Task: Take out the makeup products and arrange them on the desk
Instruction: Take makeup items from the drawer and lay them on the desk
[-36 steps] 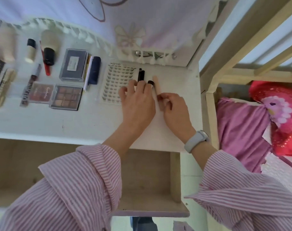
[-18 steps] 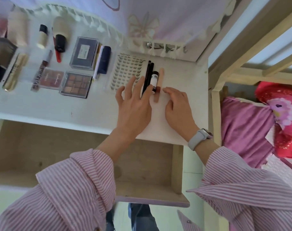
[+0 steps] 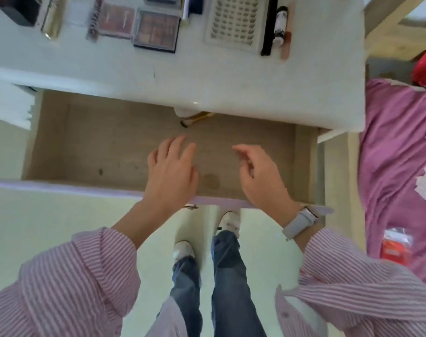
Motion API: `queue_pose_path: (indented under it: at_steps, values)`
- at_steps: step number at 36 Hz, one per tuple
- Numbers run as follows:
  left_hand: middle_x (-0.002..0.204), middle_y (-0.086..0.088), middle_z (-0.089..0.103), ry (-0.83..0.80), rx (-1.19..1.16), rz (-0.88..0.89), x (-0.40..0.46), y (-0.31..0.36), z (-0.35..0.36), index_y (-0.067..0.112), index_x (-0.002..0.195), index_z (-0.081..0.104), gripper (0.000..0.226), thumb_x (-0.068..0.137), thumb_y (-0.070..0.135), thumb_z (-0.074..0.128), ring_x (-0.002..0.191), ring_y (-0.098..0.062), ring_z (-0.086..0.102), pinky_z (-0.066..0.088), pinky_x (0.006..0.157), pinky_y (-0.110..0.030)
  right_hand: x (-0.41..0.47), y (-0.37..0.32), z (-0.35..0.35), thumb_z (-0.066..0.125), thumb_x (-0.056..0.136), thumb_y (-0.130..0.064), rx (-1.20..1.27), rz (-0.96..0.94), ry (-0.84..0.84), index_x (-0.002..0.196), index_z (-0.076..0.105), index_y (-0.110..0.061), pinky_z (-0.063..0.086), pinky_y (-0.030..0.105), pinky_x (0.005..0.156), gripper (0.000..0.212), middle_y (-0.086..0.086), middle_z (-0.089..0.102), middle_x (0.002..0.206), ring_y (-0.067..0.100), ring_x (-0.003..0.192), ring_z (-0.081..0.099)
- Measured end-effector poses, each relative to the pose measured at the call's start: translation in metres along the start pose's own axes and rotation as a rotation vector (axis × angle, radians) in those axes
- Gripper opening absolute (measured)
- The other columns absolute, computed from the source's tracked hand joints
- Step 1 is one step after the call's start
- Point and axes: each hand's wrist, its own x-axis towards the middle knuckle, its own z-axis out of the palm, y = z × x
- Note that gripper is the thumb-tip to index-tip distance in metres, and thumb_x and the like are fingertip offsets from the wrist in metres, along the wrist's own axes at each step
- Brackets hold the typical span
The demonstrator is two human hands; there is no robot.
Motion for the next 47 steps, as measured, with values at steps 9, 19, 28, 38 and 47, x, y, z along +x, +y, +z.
queue_pose_path:
  at_steps: [9, 19, 28, 38, 47]
  values:
    - [0.157, -0.002, -0.012, -0.315, 0.107, -0.001, 0.035, -0.062, 0.01, 0.023, 0.148, -0.005, 0.076, 0.093, 0.048, 0.04, 0.143, -0.026, -0.009, 0.008, 0.113, -0.052, 0.04, 0.01, 0.038, 0.039, 0.097, -0.018, -0.417, 0.089, -0.316, 0.145, 0.023, -0.012, 0.025, 0.025, 0.098, 0.051, 0.015, 0.034, 0.146, 0.028, 0.13, 0.037]
    - [0.154, 0.001, -0.024, -0.235, 0.114, 0.097, 0.085, -0.064, 0.043, 0.018, 0.147, -0.014, 0.09, 0.089, 0.038, 0.052, 0.142, -0.022, -0.019, 0.005, 0.115, -0.052, 0.099, 0.027, 0.071, 0.041, 0.093, -0.019, -0.714, 0.079, -0.339, 0.148, -0.004, -0.011, 0.016, 0.047, 0.114, 0.071, 0.004, -0.012, 0.156, 0.022, 0.144, -0.004]
    - [0.156, 0.006, -0.017, -0.176, 0.139, 0.089, 0.098, -0.068, 0.049, 0.019, 0.149, -0.004, 0.09, 0.084, 0.027, 0.057, 0.142, -0.025, -0.018, 0.006, 0.114, -0.051, 0.116, 0.038, 0.081, 0.043, 0.089, -0.017, -0.705, 0.041, -0.185, 0.148, -0.005, -0.019, 0.01, 0.046, 0.115, 0.076, 0.0, -0.01, 0.157, 0.022, 0.144, -0.006]
    - [0.157, -0.001, -0.008, -0.106, 0.067, 0.081, 0.105, -0.067, 0.046, 0.018, 0.149, 0.001, 0.085, 0.086, 0.04, 0.054, 0.144, -0.023, -0.011, 0.012, 0.114, -0.051, 0.118, 0.035, 0.079, 0.042, 0.087, -0.011, -0.758, -0.065, -0.153, 0.147, 0.008, -0.015, 0.014, 0.048, 0.111, 0.069, 0.007, 0.004, 0.156, 0.028, 0.142, 0.005]
    - [0.136, -0.017, 0.032, -0.011, 0.052, 0.038, 0.092, -0.049, 0.043, 0.005, 0.131, 0.039, 0.05, 0.087, 0.023, 0.054, 0.12, -0.039, 0.039, 0.042, 0.087, -0.047, 0.101, 0.026, 0.076, 0.033, 0.091, -0.002, -0.946, -0.141, -0.12, 0.123, 0.044, -0.001, 0.038, 0.043, 0.089, 0.034, 0.019, 0.044, 0.126, 0.036, 0.116, 0.041]
